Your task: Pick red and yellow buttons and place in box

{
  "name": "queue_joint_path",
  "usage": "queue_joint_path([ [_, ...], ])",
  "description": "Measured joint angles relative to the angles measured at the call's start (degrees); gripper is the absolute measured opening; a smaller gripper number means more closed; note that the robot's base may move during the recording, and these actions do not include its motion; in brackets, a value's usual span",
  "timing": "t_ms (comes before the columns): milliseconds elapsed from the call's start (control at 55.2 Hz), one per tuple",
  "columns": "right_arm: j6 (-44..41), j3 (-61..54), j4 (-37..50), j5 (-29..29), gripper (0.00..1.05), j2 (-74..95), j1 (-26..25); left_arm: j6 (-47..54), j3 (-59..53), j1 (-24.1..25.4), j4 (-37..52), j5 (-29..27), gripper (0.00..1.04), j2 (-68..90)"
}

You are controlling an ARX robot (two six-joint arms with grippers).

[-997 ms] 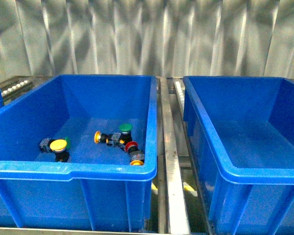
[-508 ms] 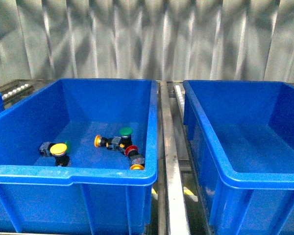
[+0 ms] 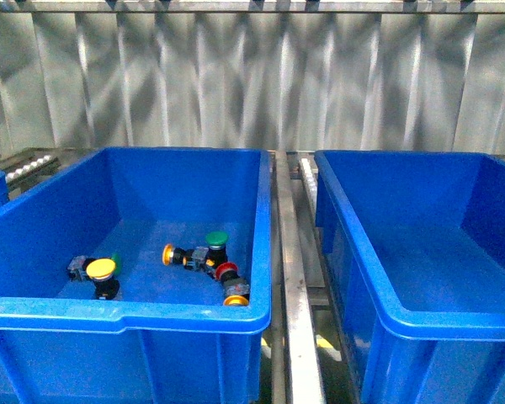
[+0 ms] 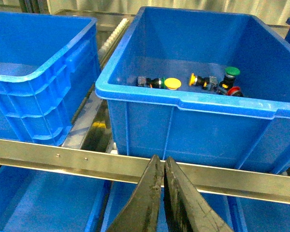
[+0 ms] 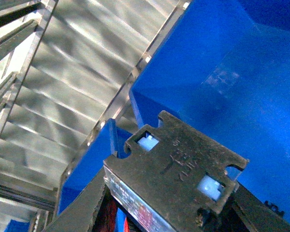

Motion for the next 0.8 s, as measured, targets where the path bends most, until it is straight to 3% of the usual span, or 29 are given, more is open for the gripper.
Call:
queue_joint_path([
  [54,-0.1,0.0,0.0,0.3,0.41,0.1,0.3,0.0,0.0,0.0,0.0,0.0,0.05,0.0],
  [199,-0.3,0.0,0.0,1.1,0.41,0.1,0.7,0.0,0.0,0.0,0.0,0.0,0.32,0.0],
  [471,-4.4,-1.9,0.3,1.5,0.41,-1.9,-0.3,0.1,0.0,0.0,0.0,0.0,0.99,0.0],
  [798,-4.5,-4.3,-0.2,-2.7,0.41,-4.4,-8.6,0.1,0.0,0.0,0.0,-0.1,0.97,0.0],
])
